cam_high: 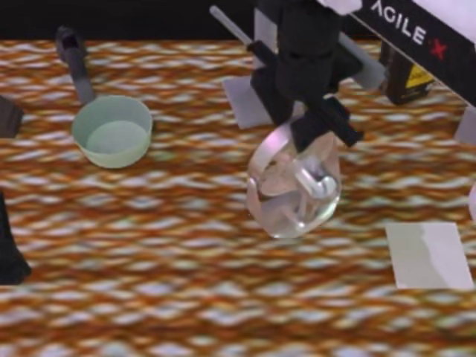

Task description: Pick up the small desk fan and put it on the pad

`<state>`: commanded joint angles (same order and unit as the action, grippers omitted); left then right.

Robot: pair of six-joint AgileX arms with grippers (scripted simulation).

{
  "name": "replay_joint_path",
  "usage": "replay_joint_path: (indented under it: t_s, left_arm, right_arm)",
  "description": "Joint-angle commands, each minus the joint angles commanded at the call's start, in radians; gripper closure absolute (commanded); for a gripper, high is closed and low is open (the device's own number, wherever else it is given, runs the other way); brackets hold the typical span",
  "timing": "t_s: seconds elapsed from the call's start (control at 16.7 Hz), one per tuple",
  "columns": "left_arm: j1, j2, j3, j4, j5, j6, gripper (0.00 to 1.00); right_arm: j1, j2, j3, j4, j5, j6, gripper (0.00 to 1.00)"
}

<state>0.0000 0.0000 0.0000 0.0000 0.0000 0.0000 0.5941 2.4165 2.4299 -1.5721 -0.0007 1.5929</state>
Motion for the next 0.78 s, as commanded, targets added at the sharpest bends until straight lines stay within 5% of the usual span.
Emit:
replay_joint_path:
  t_s: [0.78]
  left_arm:
    - [0.0,0.0,0.0,0.0,0.0,0.0,0.0]
  right_arm:
    - [-0.011,-0.001,0.065,-0.114,-0.015,-0.103,1.0]
